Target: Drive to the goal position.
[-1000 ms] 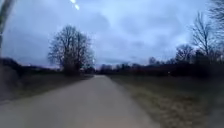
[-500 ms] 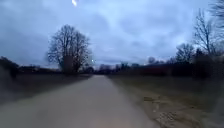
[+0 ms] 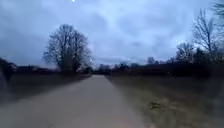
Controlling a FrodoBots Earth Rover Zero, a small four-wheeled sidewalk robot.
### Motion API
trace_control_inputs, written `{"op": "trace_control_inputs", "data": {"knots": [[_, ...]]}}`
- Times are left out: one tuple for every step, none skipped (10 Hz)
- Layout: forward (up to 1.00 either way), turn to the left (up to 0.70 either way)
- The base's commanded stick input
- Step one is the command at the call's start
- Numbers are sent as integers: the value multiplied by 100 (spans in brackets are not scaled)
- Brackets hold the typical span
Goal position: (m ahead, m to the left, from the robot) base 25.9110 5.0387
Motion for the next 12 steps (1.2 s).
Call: {"op": "trace_control_inputs", "data": {"knots": [[100, 4], [100, 4], [100, 4], [100, 4], [100, 4], [100, 4], [100, 4], [100, 4], [100, 4], [100, 4], [100, 4], [100, 4]]}}
